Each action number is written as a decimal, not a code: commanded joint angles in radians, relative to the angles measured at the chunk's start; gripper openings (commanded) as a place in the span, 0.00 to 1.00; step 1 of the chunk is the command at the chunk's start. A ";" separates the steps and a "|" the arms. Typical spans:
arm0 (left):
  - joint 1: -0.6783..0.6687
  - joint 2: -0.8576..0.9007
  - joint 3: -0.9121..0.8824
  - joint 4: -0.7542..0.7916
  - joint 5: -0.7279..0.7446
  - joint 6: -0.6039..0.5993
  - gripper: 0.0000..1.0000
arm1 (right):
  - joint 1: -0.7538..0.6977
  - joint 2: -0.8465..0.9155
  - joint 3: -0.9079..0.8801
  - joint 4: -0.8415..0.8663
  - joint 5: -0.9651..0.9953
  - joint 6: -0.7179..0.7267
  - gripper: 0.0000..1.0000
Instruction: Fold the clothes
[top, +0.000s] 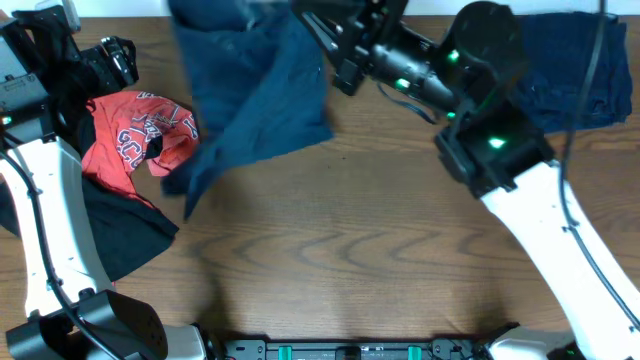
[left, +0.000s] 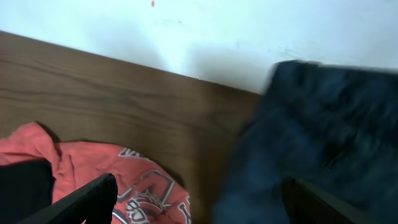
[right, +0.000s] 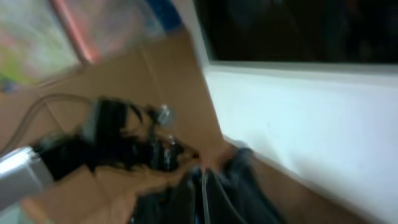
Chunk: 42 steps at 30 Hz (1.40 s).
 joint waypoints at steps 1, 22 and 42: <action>-0.007 -0.011 0.018 -0.006 0.024 -0.015 0.86 | -0.077 -0.029 0.022 -0.188 0.043 -0.041 0.01; -0.232 0.000 0.018 -0.209 0.031 0.340 0.86 | -0.299 0.161 -0.256 -0.496 0.077 -0.272 0.15; -0.290 0.025 -0.027 -0.674 0.002 0.264 0.78 | -0.401 0.161 -0.256 -0.640 0.034 -0.279 0.47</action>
